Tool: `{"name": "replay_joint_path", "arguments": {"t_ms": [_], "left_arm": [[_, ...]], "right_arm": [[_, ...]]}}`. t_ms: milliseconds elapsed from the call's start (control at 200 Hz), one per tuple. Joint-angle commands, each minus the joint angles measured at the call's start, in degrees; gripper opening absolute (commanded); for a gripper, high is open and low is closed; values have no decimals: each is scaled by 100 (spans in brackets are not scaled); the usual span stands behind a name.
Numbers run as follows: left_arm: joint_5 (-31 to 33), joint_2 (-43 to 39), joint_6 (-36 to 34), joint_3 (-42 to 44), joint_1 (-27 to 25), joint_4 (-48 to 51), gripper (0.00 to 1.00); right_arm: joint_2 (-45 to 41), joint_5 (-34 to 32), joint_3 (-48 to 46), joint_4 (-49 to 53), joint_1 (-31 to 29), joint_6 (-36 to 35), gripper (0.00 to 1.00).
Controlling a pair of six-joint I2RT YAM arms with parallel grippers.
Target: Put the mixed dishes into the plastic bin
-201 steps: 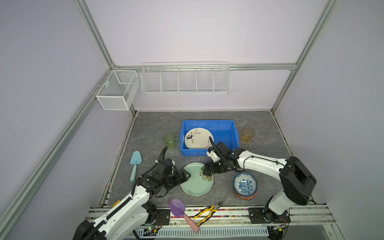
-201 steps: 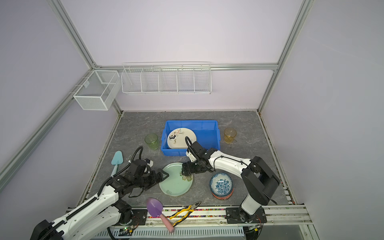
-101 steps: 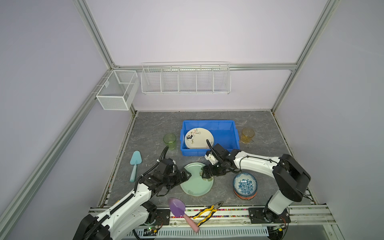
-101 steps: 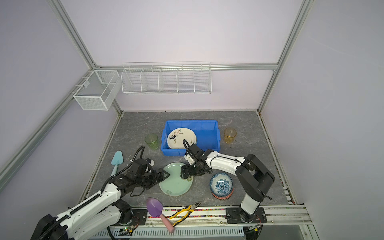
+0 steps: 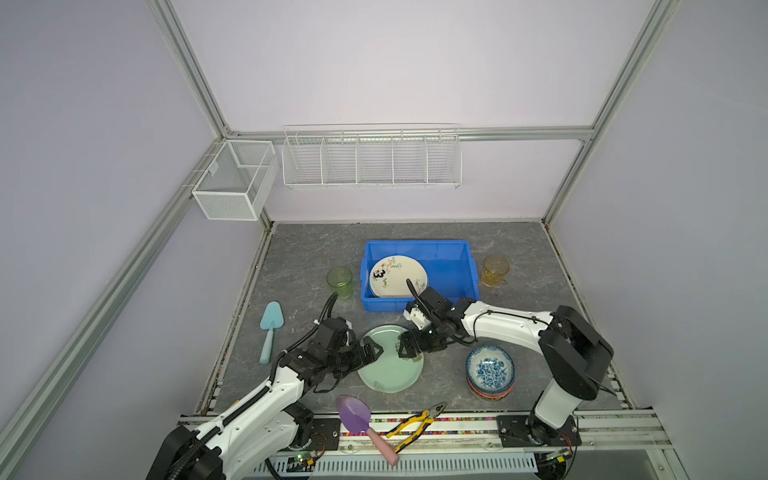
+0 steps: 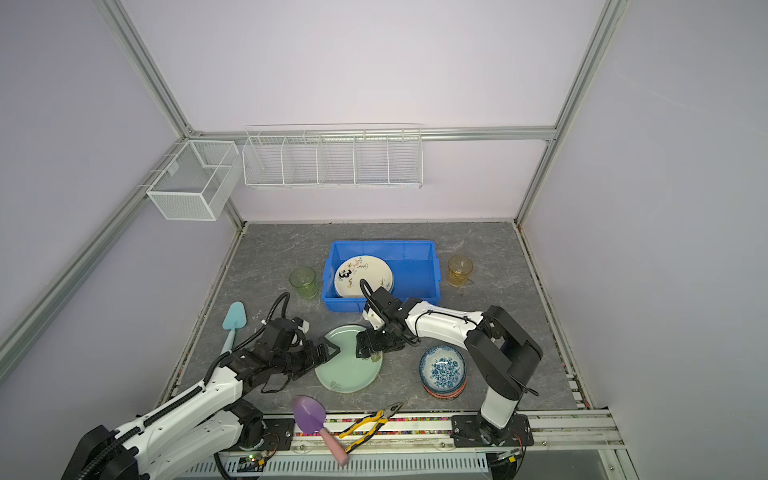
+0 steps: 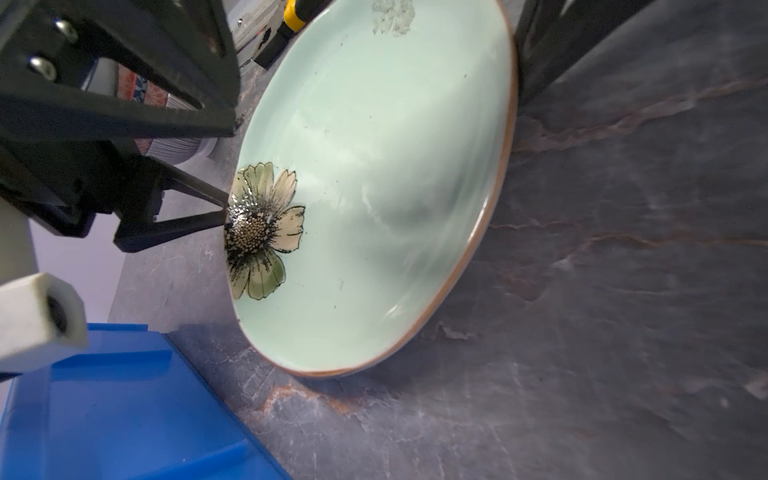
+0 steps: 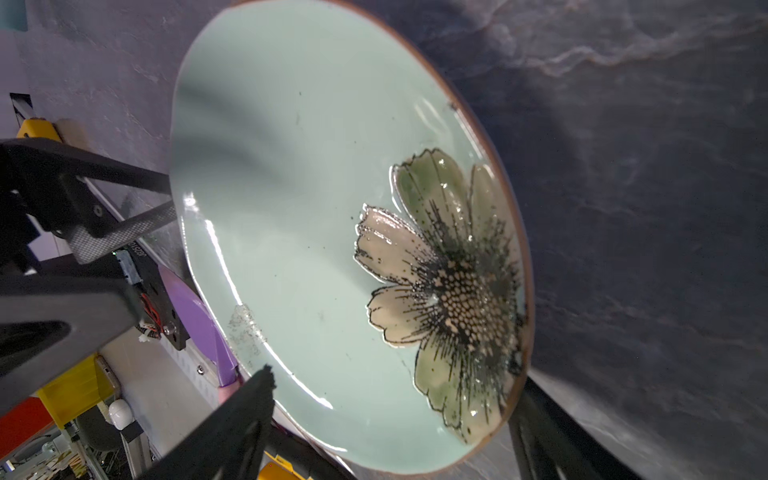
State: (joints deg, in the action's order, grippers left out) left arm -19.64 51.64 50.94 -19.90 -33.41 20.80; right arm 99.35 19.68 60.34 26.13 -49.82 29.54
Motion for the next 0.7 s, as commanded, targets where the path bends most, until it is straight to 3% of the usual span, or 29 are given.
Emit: {"name": "replay_joint_path", "arguments": {"t_ms": [0, 335, 695], "left_arm": [[-64, -75, 70, 115, -17, -154, 99], [-99, -452, 301, 331, -17, -303, 99], [-304, -606, 421, 410, -17, -602, 84]], "right_arm": [[131, 194, 189, 72, -78, -130, 88], [277, 293, 351, 127, -107, -211, 88], [431, 430, 512, 164, -120, -290, 88]]}}
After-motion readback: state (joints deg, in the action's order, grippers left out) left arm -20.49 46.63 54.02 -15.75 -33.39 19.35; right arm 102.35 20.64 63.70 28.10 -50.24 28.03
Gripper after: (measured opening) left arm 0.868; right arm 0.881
